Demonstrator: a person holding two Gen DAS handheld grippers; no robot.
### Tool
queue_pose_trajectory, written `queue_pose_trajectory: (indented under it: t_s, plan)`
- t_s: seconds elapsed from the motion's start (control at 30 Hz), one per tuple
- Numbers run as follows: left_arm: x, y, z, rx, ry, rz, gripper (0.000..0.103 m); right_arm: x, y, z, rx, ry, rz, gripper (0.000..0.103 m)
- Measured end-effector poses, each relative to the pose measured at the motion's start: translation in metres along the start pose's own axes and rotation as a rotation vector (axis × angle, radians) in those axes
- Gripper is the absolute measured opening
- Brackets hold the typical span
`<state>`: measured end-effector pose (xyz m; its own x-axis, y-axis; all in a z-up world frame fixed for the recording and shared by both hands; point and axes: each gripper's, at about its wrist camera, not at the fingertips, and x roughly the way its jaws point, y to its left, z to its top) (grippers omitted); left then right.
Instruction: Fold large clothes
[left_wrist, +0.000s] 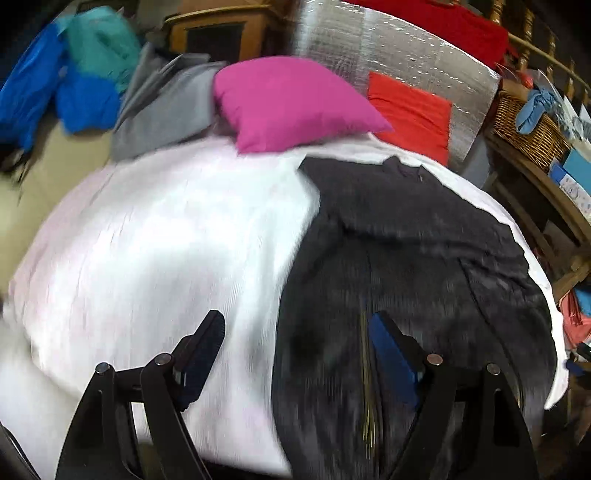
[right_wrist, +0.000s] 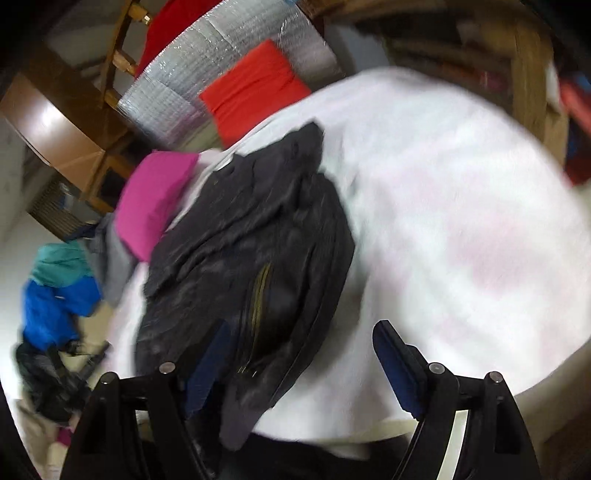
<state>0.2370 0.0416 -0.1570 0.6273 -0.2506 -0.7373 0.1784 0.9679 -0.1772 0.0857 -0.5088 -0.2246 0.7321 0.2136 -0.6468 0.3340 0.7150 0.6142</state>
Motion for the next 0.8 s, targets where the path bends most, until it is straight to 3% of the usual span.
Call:
queue_pose_trajectory:
  t_s: [0.03,0.1,0.2,0.27,0.47,0.53,0.7,0.77,0.8]
  plan:
    - [-0.004,0.001,-0.014,-0.016,0.01,0.001,0.082,0.008,-0.004,-0.006,0.02,0.022,0.032,0.082]
    - [-0.013,0.002,-0.042,-0.042,0.037,0.0,0.081,0.028,-0.004,-0.019,0.023,0.072,0.078,0.069]
    - [-0.016,-0.003,-0.073,-0.052,0.103,-0.017,0.074,0.055,-0.001,-0.03,0.01,0.147,0.048,0.053]
    - [-0.016,-0.006,-0.085,-0.06,0.138,-0.026,0.067,0.071,0.001,-0.038,0.039,0.19,0.07,0.053]
    - [0.007,-0.007,-0.097,-0.134,0.285,-0.069,0.069,0.101,0.025,-0.051,0.036,0.251,0.063,0.052]
    - [0.017,-0.009,-0.103,-0.143,0.338,-0.086,0.07,0.1,0.033,-0.05,-0.008,0.245,0.02,0.034]
    - [0.039,-0.017,-0.121,-0.121,0.439,-0.08,0.07,0.092,0.033,-0.049,-0.03,0.238,0.028,0.034]
    - [0.046,-0.017,-0.126,-0.128,0.46,-0.08,0.07,0.095,0.028,-0.052,-0.021,0.272,0.021,0.039]
    - [0.048,-0.017,-0.128,-0.132,0.465,-0.088,0.07,0.098,0.026,-0.053,-0.012,0.286,0.03,0.05]
